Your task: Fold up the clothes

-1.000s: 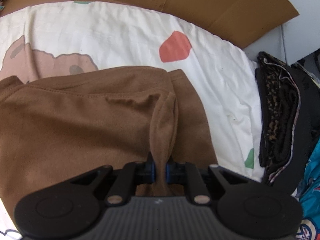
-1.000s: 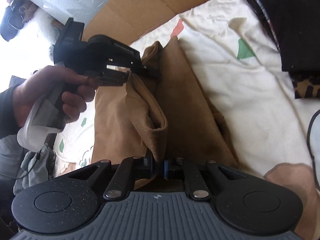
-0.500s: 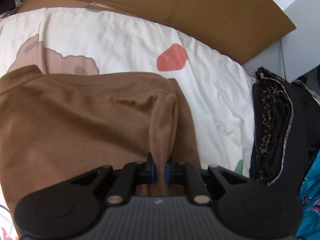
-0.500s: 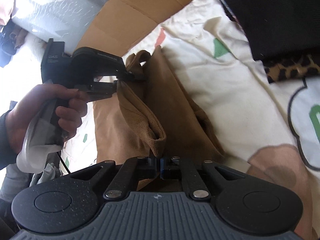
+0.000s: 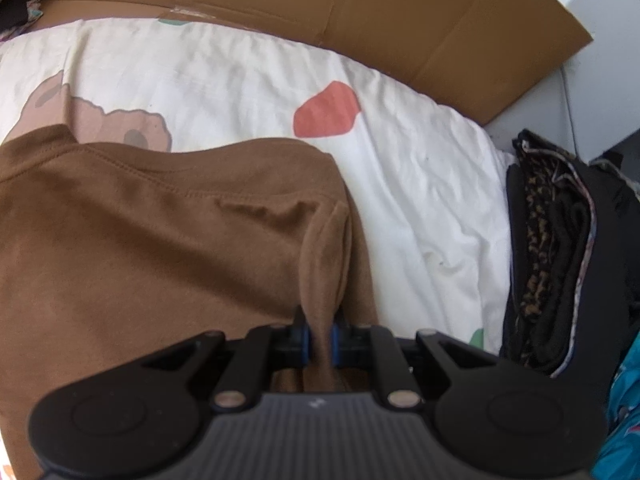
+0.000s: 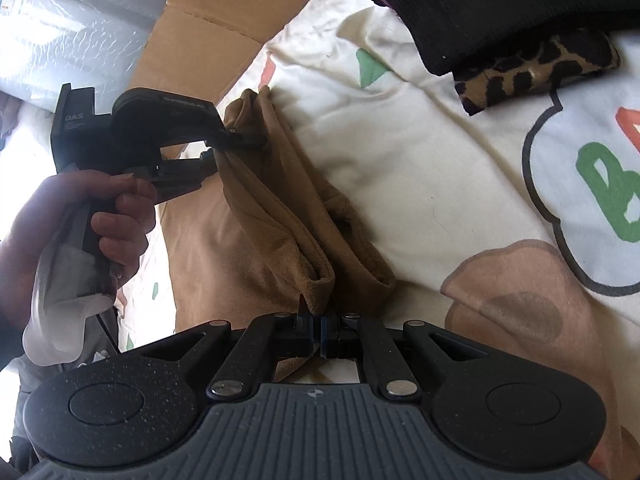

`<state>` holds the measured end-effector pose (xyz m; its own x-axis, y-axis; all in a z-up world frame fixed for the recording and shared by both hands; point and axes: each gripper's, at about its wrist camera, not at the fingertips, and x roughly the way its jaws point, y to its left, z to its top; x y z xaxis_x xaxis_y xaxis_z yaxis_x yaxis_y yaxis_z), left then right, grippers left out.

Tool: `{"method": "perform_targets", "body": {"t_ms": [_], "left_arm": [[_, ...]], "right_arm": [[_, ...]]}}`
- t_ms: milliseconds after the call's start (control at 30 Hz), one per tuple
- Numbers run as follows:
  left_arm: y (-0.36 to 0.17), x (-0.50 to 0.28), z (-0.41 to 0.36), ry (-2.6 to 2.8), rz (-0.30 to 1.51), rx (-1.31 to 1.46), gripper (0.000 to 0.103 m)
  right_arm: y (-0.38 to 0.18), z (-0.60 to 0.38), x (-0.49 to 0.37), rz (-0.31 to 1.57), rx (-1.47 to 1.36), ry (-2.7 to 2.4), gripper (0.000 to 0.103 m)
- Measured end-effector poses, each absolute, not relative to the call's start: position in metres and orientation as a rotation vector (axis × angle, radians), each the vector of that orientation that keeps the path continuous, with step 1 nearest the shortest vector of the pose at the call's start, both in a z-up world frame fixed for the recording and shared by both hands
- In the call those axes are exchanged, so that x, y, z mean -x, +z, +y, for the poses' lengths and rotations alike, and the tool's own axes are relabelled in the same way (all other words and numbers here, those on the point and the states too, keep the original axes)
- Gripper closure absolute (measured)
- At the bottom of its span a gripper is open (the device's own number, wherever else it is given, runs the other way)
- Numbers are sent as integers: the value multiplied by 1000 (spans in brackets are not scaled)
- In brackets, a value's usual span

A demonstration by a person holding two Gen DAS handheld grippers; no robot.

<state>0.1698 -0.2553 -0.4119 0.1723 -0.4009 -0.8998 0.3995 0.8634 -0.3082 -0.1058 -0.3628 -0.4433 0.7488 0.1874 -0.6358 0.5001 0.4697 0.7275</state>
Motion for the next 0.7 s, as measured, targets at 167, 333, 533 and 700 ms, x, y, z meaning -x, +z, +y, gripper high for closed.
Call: {"method": "perform_targets", "body": {"t_ms": [167, 333, 533, 700], "left_arm": [[-415, -173, -258, -561, 1285, 22, 93], [-416, -177, -258, -559, 1294, 59, 94], [-426, -182, -262, -600, 1303, 95, 93], [-422, -186, -261, -679, 1305, 145, 68]], "right_arm": [[-447, -366, 108, 726, -1108, -223, 103], [-450, -367, 111, 720, -1128, -234, 103], [-455, -368, 110, 749, -1133, -253, 101], [-446, -373, 115, 791, -1122, -244, 99]]}}
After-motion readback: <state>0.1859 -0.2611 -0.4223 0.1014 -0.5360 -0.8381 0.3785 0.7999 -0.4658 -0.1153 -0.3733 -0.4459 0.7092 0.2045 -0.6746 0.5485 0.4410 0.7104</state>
